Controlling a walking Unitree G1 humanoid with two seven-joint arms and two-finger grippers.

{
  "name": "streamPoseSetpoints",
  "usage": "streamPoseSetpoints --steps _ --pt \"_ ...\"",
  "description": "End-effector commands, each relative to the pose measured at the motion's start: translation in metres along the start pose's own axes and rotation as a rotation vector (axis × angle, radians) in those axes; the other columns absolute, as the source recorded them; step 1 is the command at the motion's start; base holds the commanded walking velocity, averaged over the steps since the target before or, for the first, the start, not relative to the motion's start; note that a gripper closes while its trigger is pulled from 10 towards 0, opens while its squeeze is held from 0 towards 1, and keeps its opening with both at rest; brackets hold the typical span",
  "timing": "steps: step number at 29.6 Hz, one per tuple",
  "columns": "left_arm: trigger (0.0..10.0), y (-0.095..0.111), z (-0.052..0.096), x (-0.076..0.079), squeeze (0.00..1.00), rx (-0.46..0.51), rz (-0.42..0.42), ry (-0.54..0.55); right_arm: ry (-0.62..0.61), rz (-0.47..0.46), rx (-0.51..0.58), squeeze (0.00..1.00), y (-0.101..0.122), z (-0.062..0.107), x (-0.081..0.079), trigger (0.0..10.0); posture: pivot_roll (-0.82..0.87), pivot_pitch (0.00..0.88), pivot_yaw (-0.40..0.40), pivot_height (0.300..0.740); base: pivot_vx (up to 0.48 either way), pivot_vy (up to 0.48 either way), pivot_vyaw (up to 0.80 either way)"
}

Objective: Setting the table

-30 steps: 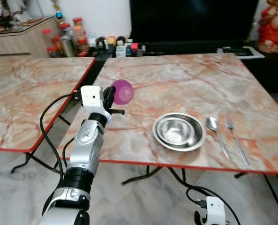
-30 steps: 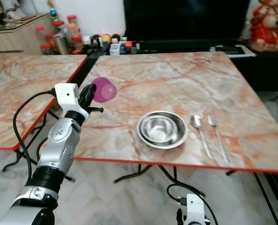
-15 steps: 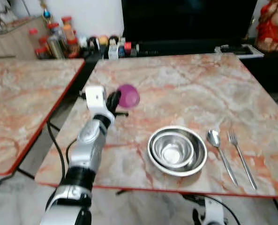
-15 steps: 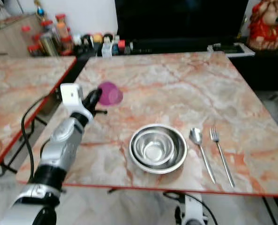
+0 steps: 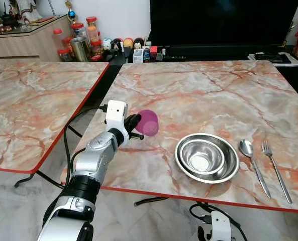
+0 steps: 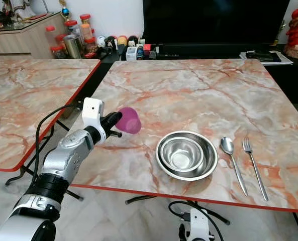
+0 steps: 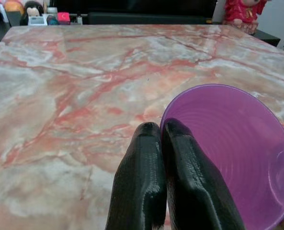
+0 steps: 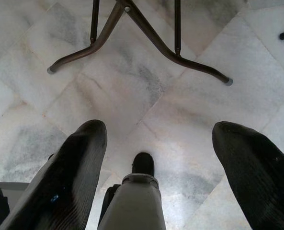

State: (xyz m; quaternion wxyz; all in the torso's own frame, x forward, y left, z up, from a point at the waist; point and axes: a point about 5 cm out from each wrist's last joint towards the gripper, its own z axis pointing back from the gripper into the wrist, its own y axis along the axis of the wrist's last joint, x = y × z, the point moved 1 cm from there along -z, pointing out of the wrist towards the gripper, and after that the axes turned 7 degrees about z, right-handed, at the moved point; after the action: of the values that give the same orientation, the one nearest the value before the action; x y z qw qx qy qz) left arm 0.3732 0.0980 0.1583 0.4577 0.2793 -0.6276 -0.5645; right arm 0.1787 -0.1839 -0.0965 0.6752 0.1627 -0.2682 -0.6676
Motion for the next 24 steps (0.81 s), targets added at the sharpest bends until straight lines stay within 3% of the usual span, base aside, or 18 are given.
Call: streamPoseSetpoints --steps 1,3,7,17,24 --pt "10.0 0.012 -0.011 0.005 0.00 -0.007 -0.013 0.004 -0.002 -0.001 0.002 0.00 -0.001 0.000 -0.002 10.0 0.00 0.000 0.100 0.740 0.000 0.000 0.00" --pt "10.0 0.014 -0.022 0.010 0.00 -0.046 -0.024 0.017 -0.004 -0.006 0.001 0.00 -0.002 0.001 -0.003 10.0 0.00 0.000 0.100 0.740 0.000 0.000 0.00" --pt "10.0 0.004 -0.028 0.011 0.00 -0.133 -0.050 0.052 -0.008 -0.010 -0.002 0.00 -0.004 0.001 -0.003 10.0 0.00 0.000 0.104 0.740 0.000 0.000 0.00" --pt "10.0 0.005 -0.038 0.011 0.00 -0.189 -0.054 0.114 -0.011 -0.017 -0.001 0.00 -0.004 0.001 -0.003 10.0 0.00 0.000 0.110 0.740 0.000 0.000 0.00" --pt "10.0 0.007 -0.038 0.009 0.00 -0.202 -0.013 0.100 -0.010 -0.012 -0.003 0.00 -0.005 0.002 -0.003 10.0 0.00 0.000 0.106 0.740 0.000 0.000 0.00"
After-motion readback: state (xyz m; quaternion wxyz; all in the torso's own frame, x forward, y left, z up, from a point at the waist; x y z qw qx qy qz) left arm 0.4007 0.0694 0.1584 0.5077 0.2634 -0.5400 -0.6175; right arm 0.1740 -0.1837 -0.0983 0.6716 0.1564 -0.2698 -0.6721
